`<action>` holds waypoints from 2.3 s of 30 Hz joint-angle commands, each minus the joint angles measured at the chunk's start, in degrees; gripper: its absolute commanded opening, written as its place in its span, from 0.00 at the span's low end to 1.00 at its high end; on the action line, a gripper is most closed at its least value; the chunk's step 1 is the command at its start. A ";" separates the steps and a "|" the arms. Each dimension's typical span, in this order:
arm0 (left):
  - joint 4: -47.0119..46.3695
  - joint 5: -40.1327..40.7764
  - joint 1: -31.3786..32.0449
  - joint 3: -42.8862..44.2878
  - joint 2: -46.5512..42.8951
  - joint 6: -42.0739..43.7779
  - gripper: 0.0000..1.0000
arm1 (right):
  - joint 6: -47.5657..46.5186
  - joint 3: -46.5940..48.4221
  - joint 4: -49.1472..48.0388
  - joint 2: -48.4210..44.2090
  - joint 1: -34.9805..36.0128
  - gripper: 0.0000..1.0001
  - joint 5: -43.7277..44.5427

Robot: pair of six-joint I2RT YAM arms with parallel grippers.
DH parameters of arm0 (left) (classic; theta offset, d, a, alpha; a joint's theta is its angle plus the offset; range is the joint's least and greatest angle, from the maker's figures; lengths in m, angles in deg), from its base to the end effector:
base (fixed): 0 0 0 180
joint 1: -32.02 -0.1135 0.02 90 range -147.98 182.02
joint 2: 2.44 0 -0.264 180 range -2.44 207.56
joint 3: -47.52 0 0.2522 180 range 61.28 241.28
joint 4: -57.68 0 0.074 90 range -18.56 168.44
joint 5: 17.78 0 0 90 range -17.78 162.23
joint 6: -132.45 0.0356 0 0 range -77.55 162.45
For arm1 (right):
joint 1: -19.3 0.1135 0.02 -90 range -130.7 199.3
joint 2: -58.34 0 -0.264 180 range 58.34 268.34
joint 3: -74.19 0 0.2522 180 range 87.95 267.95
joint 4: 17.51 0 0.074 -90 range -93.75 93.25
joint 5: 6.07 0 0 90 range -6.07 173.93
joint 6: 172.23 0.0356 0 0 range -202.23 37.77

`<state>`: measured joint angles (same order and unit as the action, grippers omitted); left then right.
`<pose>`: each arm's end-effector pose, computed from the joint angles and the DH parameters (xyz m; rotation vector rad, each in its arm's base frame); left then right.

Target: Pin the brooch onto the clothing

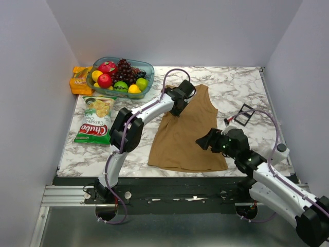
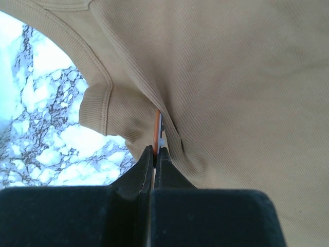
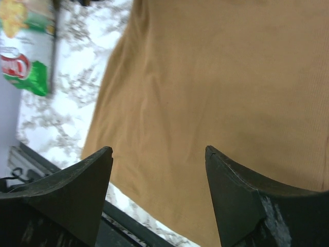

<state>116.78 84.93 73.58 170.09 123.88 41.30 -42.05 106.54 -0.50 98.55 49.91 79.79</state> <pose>0.3626 -0.3110 0.2130 0.8393 2.4847 0.0414 0.1429 0.0875 0.2034 0.1275 2.1069 0.8428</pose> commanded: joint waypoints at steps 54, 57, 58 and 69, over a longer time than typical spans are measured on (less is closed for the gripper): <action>-11.68 -22.82 -7.99 -10.11 -5.30 -5.27 0.00 | -9.42 38.80 -19.86 68.87 -0.64 0.04 -3.86; -11.51 -22.12 -7.99 -10.11 -5.21 -5.18 0.00 | -9.33 38.37 -19.94 68.60 -0.73 0.00 -3.59; -11.42 -22.11 -8.25 -10.11 -5.21 -5.18 0.00 | -9.25 37.93 -20.03 68.34 -0.73 0.00 -3.33; -10.98 -20.36 -9.04 -10.03 -5.47 -5.00 0.00 | -8.54 36.17 -20.47 67.11 -0.82 0.00 -1.92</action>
<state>106.21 63.58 65.05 159.47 119.82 36.39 -50.79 143.98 -19.61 166.13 49.56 76.00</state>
